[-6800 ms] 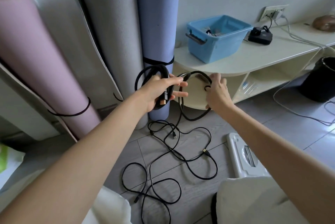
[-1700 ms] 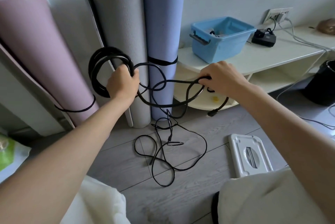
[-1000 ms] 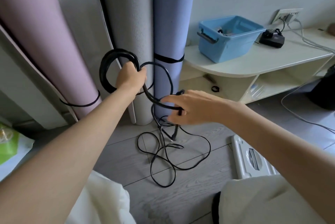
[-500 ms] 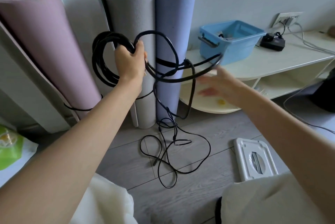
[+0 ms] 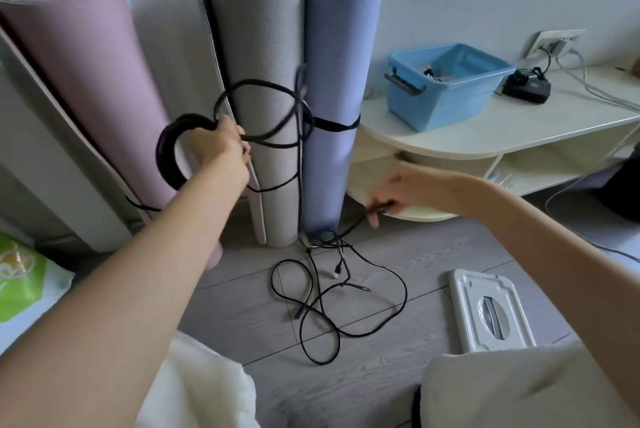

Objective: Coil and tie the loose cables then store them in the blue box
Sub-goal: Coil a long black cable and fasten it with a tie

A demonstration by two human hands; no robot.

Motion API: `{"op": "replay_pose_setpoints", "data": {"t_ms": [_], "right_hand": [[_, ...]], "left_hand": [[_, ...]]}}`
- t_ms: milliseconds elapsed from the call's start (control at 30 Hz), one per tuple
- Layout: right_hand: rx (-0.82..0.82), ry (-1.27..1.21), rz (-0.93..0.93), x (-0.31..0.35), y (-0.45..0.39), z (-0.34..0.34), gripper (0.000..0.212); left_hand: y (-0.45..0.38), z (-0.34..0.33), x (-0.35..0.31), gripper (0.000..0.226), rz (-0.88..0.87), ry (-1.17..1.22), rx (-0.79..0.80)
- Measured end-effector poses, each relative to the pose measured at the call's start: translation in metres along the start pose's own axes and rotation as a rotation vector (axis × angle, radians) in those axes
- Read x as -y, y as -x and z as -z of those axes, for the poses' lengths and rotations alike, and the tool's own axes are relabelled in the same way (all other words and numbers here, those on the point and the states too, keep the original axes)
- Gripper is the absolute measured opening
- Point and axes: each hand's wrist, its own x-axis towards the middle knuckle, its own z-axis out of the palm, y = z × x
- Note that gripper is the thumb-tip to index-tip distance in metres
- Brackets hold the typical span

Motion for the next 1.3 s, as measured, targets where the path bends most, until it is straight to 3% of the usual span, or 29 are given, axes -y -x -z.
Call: {"op": "replay_pose_setpoints", "data": {"t_ms": [67,167,300,367,467,533,600,667,733,800,867,967,1100,1300], "right_hand": [[0.131,0.287,-0.165,-0.017,0.001,-0.009,0.033],[0.147,0.598,-0.322,-0.034,-0.002,-0.019,0.026],[0.116,0.713,-0.328,-0.045,-0.009,-0.023,0.025],[-0.001,0.576,-0.282,-0.043,-0.015,-0.023,0.025],[-0.201,0.32,-0.174,-0.026,-0.028,-0.021,0.055],[-0.239,-0.035,-0.173,-0.011,-0.037,-0.026,0.079],[-0.266,-0.348,-0.185,0.0,-0.047,-0.033,0.09],[-0.315,-0.641,-0.15,0.007,-0.054,-0.034,0.083],[-0.348,-0.922,-0.067,0.019,-0.054,-0.026,0.046],[-0.416,-0.964,-0.027,0.029,-0.054,-0.018,0.021],[-0.552,-0.968,0.078,0.037,-0.055,-0.009,0.029],[-0.683,-1.105,0.443,0.064,-0.053,0.015,0.026],[-0.723,-1.273,0.87,0.104,-0.031,0.044,0.024],[-0.712,-1.362,0.957,0.128,-0.003,0.051,0.03]], "left_hand": [[-0.012,0.01,-0.005,0.033,0.074,0.072,-0.021],[-0.012,0.009,-0.008,0.035,0.116,0.121,0.08],[0.014,-0.003,-0.02,0.033,0.039,0.111,0.228],[0.029,-0.007,-0.022,0.031,-0.027,0.064,0.264],[0.046,-0.012,-0.022,0.029,-0.016,0.074,0.336],[0.054,-0.013,-0.024,0.03,0.006,0.117,0.365],[0.062,-0.015,-0.029,0.03,0.025,0.175,0.405],[0.072,-0.017,-0.036,0.028,0.033,0.224,0.448],[0.077,-0.016,-0.041,0.03,0.006,0.221,0.466],[0.076,-0.012,-0.039,0.032,-0.035,0.148,0.466],[0.076,-0.009,-0.03,0.035,-0.037,0.083,0.483],[0.078,-0.007,-0.027,0.039,-0.104,0.055,0.494],[0.086,-0.007,-0.054,0.037,-0.395,0.142,0.529],[0.088,-0.008,-0.064,0.041,-0.725,0.113,0.499]]}}
